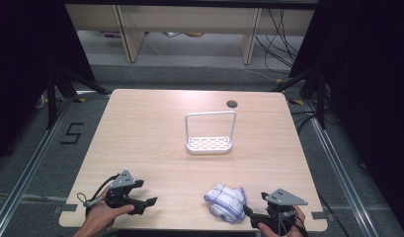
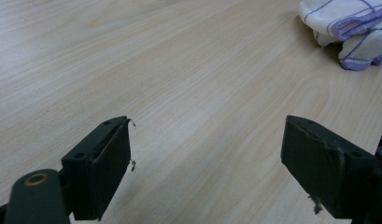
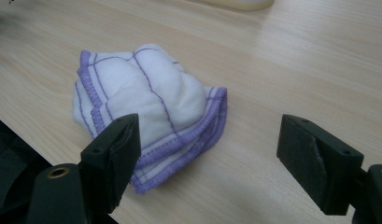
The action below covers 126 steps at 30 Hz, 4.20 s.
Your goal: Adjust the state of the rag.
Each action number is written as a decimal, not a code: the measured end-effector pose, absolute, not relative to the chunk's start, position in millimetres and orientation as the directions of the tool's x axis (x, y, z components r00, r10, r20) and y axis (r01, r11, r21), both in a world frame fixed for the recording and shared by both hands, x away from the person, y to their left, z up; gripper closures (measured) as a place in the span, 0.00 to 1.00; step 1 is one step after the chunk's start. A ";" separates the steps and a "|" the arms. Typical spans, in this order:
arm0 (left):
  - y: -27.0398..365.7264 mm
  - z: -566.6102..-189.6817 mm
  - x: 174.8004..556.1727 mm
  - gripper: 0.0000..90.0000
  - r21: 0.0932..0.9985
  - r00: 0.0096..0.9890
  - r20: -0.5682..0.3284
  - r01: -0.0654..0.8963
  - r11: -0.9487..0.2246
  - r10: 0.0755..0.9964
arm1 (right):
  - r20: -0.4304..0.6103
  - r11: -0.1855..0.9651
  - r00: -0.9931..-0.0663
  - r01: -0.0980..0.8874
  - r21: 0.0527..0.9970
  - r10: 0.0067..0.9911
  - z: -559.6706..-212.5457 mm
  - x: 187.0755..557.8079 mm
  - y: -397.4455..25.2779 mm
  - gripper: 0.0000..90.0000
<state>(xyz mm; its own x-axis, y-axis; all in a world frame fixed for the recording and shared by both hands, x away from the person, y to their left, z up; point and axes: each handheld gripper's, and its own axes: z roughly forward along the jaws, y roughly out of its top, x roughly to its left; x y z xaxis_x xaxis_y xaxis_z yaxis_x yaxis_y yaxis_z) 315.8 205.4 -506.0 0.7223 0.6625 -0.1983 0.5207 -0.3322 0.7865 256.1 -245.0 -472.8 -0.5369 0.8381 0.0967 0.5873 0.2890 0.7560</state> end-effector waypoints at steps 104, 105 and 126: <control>44.2 -510.7 312.3 0.80 0.748 0.953 -0.113 0.267 -0.608 0.280 | 0.085 0.380 -0.676 0.509 0.773 0.732 -428.0 328.8 -233.2 0.95; 43.1 -509.9 314.1 0.84 0.750 0.959 -0.109 0.253 -0.611 0.263 | 0.088 0.372 -0.668 0.514 0.773 0.739 -427.2 328.0 -233.4 0.95; 149.0 -455.1 322.8 0.95 0.762 0.943 -0.158 0.304 -0.572 0.292 | 0.148 0.345 -0.679 0.533 0.773 0.719 -435.0 329.2 -228.0 0.96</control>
